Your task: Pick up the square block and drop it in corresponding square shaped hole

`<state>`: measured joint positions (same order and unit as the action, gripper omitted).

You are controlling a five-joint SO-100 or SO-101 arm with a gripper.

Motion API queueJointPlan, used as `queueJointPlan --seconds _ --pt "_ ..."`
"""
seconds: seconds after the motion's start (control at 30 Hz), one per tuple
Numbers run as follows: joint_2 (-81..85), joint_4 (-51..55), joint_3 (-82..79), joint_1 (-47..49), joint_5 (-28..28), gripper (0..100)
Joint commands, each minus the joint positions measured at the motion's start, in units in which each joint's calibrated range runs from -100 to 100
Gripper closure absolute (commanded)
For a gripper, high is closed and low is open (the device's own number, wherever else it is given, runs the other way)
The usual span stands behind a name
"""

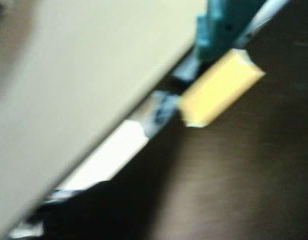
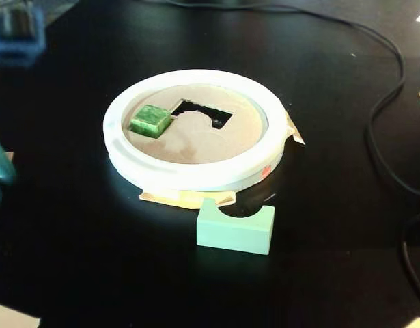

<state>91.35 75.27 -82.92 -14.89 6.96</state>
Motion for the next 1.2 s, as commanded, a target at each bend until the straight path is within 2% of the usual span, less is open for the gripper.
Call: queueJointPlan --seconds 0.0,0.37,1.17 --pt "0.7 -1.8 -2.6 0.2 -0.2 6" --pt "0.7 -2.2 -10.3 -1.3 -0.2 6" --pt "0.7 -2.2 -10.7 -1.5 0.1 7"
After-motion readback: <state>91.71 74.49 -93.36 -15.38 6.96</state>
